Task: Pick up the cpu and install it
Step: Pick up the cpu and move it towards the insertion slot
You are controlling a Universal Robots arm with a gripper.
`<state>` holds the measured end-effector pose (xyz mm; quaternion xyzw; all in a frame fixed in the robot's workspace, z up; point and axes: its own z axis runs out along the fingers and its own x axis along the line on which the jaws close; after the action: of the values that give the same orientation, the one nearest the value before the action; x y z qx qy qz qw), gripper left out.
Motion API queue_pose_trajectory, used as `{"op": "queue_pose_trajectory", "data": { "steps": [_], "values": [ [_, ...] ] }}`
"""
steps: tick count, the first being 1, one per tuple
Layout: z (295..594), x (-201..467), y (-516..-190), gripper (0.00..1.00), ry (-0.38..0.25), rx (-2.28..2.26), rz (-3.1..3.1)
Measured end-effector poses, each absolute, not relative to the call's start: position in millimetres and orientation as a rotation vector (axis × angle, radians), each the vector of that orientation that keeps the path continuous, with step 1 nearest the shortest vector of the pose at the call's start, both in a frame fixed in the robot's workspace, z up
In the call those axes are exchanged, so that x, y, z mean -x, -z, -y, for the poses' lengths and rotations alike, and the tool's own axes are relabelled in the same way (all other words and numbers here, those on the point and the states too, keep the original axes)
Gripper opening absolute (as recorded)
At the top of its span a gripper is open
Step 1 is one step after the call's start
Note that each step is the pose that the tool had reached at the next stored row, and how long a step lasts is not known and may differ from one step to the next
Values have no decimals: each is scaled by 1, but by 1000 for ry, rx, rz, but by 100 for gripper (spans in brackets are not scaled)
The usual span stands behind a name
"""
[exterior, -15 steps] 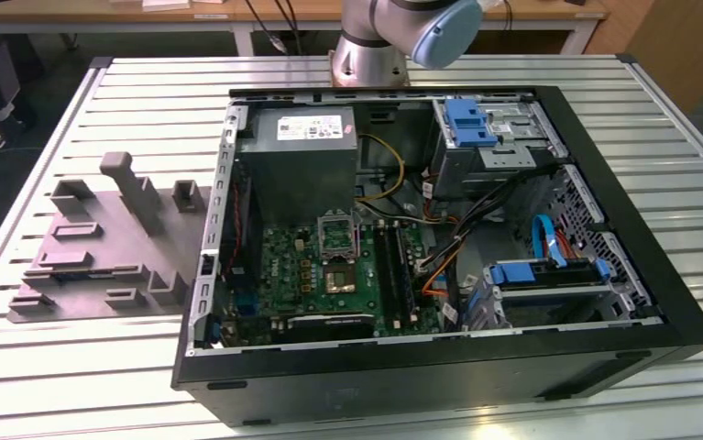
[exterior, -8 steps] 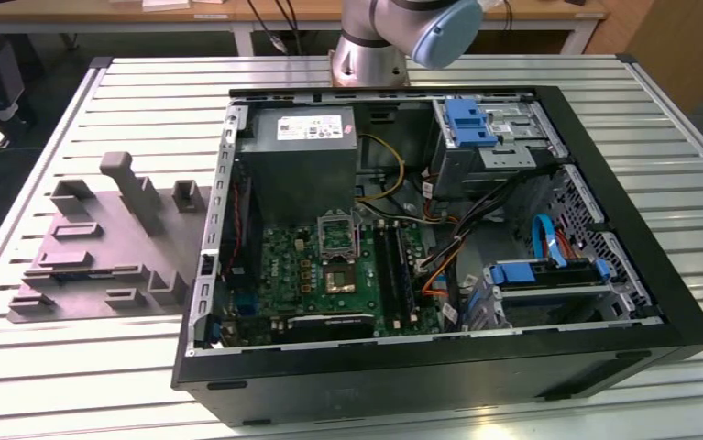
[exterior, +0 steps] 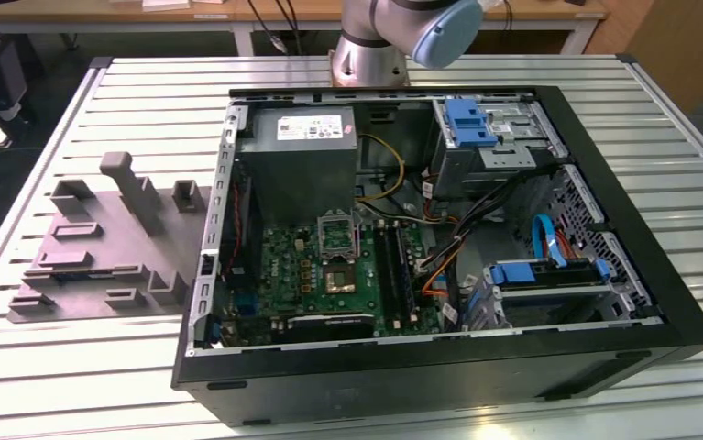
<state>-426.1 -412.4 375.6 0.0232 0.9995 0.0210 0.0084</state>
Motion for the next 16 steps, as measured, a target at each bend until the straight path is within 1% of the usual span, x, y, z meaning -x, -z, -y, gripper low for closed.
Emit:
{"op": "queue_pose_trajectory", "data": {
  "steps": [16],
  "values": [
    [412, 422, -376, 47, -66, -72, -3123]
  ]
}}
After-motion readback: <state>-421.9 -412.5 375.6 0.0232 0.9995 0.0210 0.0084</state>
